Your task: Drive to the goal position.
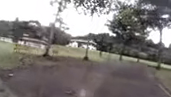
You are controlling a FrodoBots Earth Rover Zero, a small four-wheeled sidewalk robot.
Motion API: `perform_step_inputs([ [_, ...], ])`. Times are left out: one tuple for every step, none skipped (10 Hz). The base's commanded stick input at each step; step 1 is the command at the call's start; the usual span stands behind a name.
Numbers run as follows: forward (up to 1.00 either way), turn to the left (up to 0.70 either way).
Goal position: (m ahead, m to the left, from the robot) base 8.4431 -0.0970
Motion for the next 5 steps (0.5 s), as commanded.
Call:
perform_step_inputs([
  [0.70,-0.35],
  [0.70,-0.35],
  [0.70,-0.33],
  [0.70,0.00],
  [0.70,0.00],
])
